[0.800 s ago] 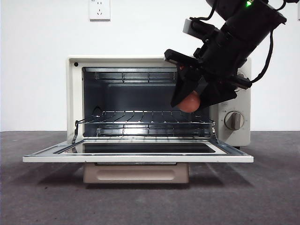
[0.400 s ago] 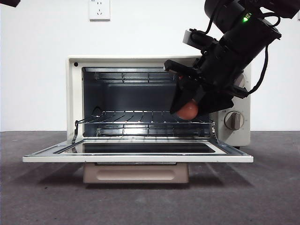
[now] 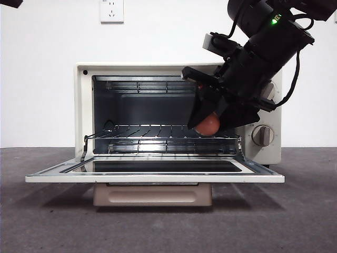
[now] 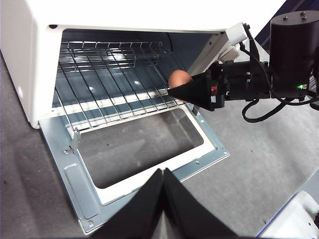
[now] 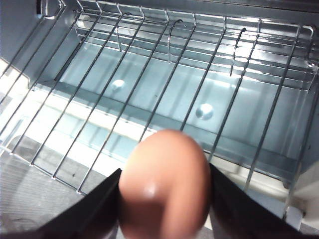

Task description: Eggoven

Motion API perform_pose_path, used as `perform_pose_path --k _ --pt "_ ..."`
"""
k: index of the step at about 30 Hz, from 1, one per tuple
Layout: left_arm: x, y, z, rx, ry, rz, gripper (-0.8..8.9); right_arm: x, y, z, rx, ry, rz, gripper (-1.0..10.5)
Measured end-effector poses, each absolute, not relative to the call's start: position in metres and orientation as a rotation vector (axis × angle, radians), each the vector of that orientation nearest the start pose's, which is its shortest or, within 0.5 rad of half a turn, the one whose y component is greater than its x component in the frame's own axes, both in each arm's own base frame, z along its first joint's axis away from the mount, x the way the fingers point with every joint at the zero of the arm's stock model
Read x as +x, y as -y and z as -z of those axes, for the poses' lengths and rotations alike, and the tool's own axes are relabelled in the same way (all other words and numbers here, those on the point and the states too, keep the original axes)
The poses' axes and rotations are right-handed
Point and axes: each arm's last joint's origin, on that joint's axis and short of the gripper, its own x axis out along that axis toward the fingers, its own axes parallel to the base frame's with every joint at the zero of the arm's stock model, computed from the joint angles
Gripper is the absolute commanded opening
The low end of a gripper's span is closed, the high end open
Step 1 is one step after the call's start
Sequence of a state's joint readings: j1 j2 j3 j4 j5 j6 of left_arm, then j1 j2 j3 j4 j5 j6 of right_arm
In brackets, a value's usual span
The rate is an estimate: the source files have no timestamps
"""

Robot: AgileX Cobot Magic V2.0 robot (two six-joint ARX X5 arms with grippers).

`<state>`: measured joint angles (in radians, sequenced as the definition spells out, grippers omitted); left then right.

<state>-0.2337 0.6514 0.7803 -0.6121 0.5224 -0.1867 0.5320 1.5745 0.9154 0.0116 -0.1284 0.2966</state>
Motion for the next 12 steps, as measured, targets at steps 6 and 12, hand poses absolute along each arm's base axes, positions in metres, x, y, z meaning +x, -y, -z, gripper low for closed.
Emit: perform_pose_path --k 6,12 --pt "0.1207 0.0435 -0.3114 -0.246 -0.558 0.694 0.06 0.2811 -0.1697 -0.2066 0.145 -0.734 -0.537 1.4" --pt "0.1207 0.0436 -0.3114 -0.245 -0.558 0.694 0.06 0.28 -0.1718 -0.2064 0.147 -0.733 -0.522 2.5"
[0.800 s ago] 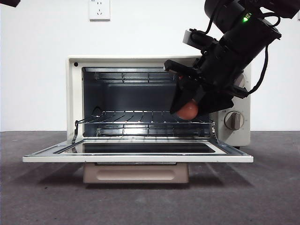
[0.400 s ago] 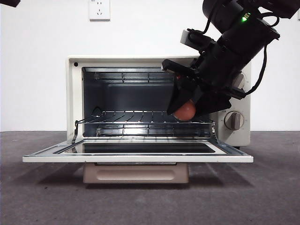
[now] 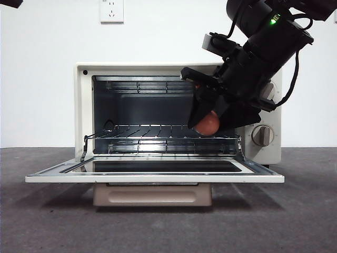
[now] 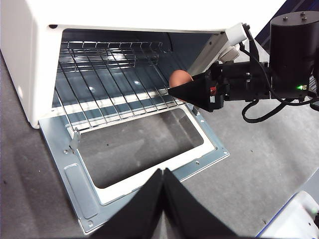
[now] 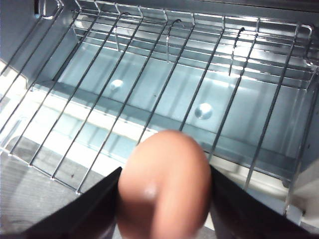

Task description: Eggoven

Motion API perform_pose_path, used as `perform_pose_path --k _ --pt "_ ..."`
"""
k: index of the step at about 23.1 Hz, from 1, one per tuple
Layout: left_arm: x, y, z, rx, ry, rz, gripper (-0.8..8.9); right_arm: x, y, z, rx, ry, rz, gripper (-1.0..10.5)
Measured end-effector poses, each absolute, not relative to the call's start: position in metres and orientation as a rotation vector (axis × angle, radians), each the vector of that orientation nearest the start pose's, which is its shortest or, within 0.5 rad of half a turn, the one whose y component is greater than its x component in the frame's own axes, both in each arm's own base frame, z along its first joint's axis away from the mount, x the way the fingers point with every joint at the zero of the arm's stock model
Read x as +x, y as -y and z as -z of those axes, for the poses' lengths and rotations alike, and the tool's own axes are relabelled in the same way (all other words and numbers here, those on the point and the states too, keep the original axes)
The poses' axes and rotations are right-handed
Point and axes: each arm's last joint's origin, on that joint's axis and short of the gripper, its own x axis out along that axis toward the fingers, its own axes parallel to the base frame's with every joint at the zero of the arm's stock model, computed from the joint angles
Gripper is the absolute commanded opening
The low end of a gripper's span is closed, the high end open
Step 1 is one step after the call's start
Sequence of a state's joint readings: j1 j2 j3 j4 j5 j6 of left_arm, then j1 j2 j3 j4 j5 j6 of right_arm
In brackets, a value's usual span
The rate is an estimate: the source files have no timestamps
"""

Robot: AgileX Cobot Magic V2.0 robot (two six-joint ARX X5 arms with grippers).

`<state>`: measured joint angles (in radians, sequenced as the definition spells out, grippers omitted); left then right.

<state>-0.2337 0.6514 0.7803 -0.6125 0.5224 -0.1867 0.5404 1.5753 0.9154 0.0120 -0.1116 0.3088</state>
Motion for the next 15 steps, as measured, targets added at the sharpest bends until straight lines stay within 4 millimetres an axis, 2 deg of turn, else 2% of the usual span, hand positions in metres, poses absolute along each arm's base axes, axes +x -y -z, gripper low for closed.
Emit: perform_pose_path --k 15 --pt "0.1207 0.0435 -0.3114 -0.246 -0.558 0.693 0.06 0.2804 -0.1767 -0.2106 0.167 -0.682 -0.512 2.7"
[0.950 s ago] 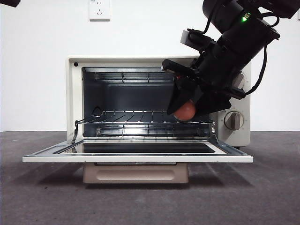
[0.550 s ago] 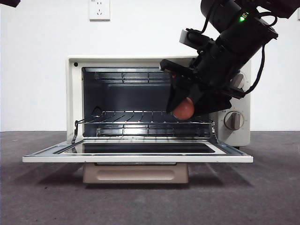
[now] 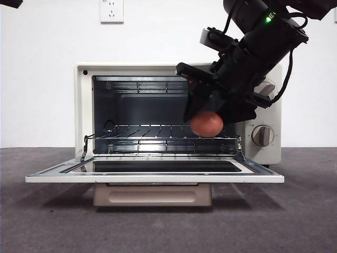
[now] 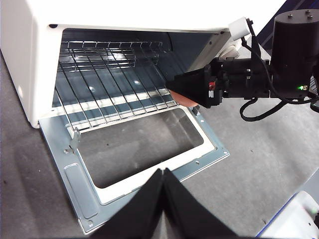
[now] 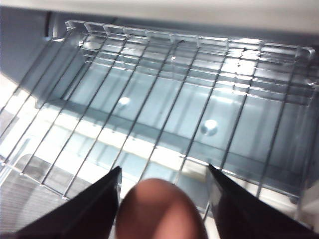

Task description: Eggoven

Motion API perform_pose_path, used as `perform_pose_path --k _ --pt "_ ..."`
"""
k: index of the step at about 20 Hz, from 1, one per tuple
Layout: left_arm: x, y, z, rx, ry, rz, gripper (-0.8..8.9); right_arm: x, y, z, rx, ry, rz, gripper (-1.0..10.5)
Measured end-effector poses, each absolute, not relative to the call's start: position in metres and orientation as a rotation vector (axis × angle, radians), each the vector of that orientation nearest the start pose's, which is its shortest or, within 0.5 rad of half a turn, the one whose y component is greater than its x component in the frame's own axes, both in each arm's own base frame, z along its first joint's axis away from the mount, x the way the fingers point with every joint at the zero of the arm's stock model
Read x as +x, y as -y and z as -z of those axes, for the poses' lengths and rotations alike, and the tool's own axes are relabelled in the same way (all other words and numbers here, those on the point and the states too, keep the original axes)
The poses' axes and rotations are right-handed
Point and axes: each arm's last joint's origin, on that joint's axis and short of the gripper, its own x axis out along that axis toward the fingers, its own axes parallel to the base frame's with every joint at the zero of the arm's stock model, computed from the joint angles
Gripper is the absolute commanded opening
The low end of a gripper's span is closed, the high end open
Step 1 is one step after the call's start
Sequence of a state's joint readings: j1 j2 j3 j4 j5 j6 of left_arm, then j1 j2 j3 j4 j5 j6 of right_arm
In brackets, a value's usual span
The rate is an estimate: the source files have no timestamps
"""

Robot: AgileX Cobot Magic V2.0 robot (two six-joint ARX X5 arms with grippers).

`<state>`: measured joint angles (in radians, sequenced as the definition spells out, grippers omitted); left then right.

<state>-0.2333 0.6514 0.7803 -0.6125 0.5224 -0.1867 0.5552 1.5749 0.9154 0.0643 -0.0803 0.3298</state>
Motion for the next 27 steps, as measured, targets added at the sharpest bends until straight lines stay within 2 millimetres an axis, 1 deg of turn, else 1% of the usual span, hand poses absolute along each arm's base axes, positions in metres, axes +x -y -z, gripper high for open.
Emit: perform_pose_path --k 2,4,6,8,11,14,16,18,19,20,22,25,27 --pt "0.121 0.044 -0.311 -0.245 -0.558 0.694 0.06 0.28 -0.176 -0.211 0.166 -0.682 -0.51 2.7" --pt "0.121 0.044 -0.311 -0.246 -0.559 0.693 0.06 0.278 -0.175 -0.217 0.169 -0.673 -0.509 2.7" --pt "0.121 0.044 -0.311 -0.246 -0.559 0.694 0.06 0.276 -0.174 -0.228 0.178 -0.647 -0.508 2.7" --pt "0.121 0.044 -0.311 -0.246 -0.562 0.693 0.06 0.274 -0.172 -0.244 0.176 -0.592 -0.51 2.7" --pt "0.125 0.044 -0.309 -0.248 -0.578 0.691 0.06 0.263 -0.165 -0.26 0.175 -0.581 -0.51 2.7" --pt "0.135 0.047 -0.304 -0.241 -0.612 0.688 0.06 0.246 -0.155 -0.277 0.174 -0.59 -0.531 2.7" --pt "0.148 0.05 -0.3 -0.237 -0.628 0.686 0.06 0.228 -0.147 -0.296 0.18 -0.568 -0.563 2.7" --pt "0.166 0.053 -0.294 -0.239 -0.628 0.683 0.06 0.205 -0.137 -0.315 0.184 -0.538 -0.604 2.7" --pt "0.173 0.055 -0.288 -0.241 -0.631 0.68 0.06 0.193 -0.131 -0.323 0.177 -0.525 -0.613 2.7" --pt "0.181 0.057 -0.278 -0.247 -0.645 0.677 0.06 0.181 -0.124 -0.33 0.17 -0.516 -0.621 2.7" --pt "0.194 0.058 -0.248 -0.269 -0.707 0.66 0.06 0.156 -0.109 -0.34 0.151 -0.512 -0.637 2.7" --pt "0.204 0.053 -0.205 -0.353 -0.773 0.651 0.06 0.128 -0.09 -0.347 0.124 -0.518 -0.631 2.7" --pt "0.211 0.047 -0.189 -0.398 -0.766 0.616 0.06 0.114 -0.08 -0.35 0.119 -0.504 -0.632 2.7"
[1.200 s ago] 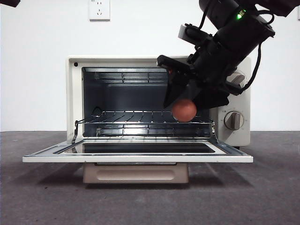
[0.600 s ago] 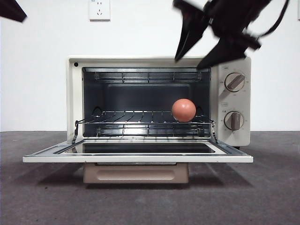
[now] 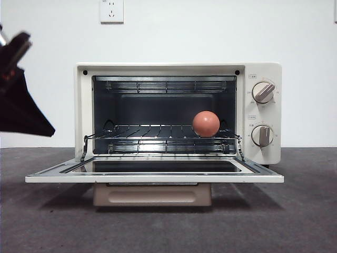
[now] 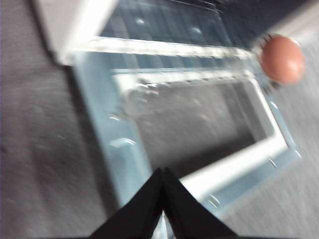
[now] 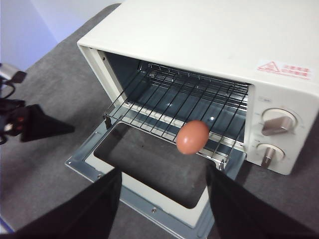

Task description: Eggoven

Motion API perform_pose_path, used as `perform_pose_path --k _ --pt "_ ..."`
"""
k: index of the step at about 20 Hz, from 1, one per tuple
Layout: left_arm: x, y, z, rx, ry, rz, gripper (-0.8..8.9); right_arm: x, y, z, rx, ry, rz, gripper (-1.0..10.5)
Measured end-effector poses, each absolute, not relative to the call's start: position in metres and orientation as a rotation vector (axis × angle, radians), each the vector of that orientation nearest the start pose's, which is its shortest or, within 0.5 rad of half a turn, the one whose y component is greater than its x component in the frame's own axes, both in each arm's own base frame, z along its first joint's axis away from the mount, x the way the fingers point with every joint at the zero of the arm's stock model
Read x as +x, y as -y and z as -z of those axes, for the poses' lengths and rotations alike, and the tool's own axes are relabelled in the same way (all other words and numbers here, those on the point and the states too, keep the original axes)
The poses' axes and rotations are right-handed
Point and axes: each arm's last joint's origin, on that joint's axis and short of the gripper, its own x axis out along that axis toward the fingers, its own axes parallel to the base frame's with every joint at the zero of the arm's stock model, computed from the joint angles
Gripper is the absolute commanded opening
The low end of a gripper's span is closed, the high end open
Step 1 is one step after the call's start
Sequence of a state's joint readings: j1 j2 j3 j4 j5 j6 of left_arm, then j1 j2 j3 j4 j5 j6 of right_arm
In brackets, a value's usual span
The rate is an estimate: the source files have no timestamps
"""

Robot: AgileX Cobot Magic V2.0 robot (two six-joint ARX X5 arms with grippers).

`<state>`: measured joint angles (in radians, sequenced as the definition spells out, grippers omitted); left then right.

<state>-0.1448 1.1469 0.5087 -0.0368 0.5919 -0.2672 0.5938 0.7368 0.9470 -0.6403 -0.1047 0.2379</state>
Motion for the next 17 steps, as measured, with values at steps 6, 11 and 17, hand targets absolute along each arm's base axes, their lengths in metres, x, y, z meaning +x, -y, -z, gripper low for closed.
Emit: perform_pose_path --k 6,11,17 --pt "0.231 0.036 -0.158 -0.458 -0.834 0.546 0.06 0.097 -0.069 -0.356 0.129 -0.456 -0.641 2.7" --pt "0.241 0.04 -0.132 -0.491 -0.911 0.573 0.06 0.097 -0.069 -0.356 0.129 -0.455 -0.641 2.7" --pt "0.243 0.046 -0.125 -0.526 -0.929 0.649 0.06 0.098 -0.069 -0.356 0.124 -0.449 -0.612 2.7"
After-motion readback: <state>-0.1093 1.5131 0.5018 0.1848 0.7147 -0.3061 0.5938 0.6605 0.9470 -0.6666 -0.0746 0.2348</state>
